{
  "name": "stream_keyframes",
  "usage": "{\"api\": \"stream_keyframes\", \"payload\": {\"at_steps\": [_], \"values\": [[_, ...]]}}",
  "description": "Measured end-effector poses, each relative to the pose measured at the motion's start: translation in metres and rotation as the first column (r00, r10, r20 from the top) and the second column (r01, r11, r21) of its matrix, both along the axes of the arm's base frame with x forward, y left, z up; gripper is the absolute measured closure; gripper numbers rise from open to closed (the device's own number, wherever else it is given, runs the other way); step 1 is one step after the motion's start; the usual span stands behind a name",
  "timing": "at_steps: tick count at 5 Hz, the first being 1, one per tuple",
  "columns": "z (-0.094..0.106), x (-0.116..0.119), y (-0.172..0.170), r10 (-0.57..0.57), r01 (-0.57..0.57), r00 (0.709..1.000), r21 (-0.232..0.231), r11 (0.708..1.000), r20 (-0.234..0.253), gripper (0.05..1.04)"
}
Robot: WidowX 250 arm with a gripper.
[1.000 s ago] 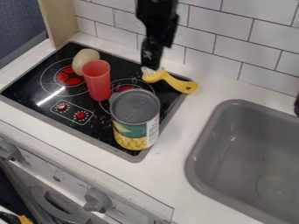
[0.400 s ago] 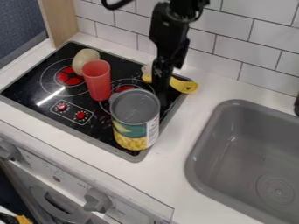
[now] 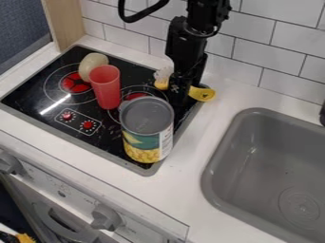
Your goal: Moved the yellow brush between the can, plastic cup and the yellow egg plant
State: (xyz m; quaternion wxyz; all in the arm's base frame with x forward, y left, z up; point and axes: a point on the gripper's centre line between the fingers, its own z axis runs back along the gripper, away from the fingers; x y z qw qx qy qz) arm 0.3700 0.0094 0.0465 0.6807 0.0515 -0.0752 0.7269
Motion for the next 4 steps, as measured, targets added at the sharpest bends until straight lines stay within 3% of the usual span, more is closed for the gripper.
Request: {"api": "stream_keyframes", "payload": {"at_steps": [2,4], "values": [[0.0000,0.0005,-0.0001,0.005,-0.005,1.000,-0.001,1.000,0.004,0.710],[0.0007,-0.0003,0.0007,0.004,-0.004,1.000,0.004,1.000,0.000,0.751]]}}
